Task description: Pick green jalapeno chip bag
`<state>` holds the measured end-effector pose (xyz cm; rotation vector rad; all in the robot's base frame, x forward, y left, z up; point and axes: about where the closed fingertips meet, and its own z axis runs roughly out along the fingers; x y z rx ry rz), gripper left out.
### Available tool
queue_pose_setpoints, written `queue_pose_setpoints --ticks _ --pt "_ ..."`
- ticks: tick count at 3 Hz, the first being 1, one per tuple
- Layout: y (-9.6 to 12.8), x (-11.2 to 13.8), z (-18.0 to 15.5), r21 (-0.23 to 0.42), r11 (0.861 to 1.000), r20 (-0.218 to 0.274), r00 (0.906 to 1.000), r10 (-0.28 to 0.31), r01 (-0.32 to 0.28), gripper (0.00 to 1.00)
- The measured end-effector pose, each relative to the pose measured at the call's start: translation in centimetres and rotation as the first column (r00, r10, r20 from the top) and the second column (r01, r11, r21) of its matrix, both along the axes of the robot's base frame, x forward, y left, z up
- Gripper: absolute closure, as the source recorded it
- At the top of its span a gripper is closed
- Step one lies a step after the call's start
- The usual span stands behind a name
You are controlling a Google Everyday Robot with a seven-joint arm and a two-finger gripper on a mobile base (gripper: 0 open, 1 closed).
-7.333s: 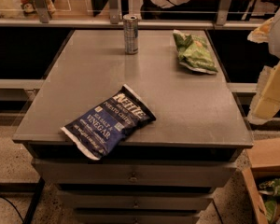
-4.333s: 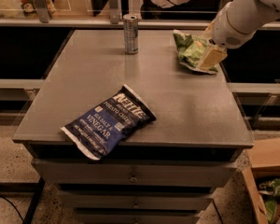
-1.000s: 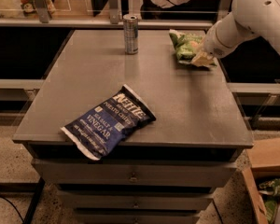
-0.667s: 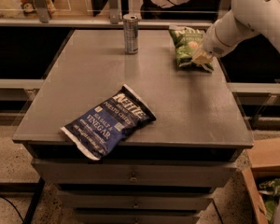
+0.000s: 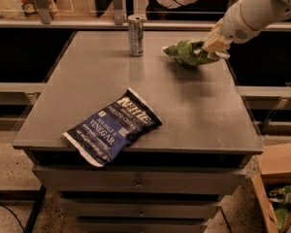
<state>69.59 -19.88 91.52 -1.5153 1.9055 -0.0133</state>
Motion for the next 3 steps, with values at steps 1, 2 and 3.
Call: queue_pose_setpoints --ticks 1,2,3 --pt "0.4 -2.3 4.4 0.037 0.999 0.016 0.9995 0.026 -0.027 1.0" --pt "1.4 -5.1 8.2 0.059 0.995 0.035 0.9959 0.083 -0.085 1.0" --pt "1.4 -5.1 8.2 0.059 0.995 0.035 0.9959 0.083 -0.085 1.0"
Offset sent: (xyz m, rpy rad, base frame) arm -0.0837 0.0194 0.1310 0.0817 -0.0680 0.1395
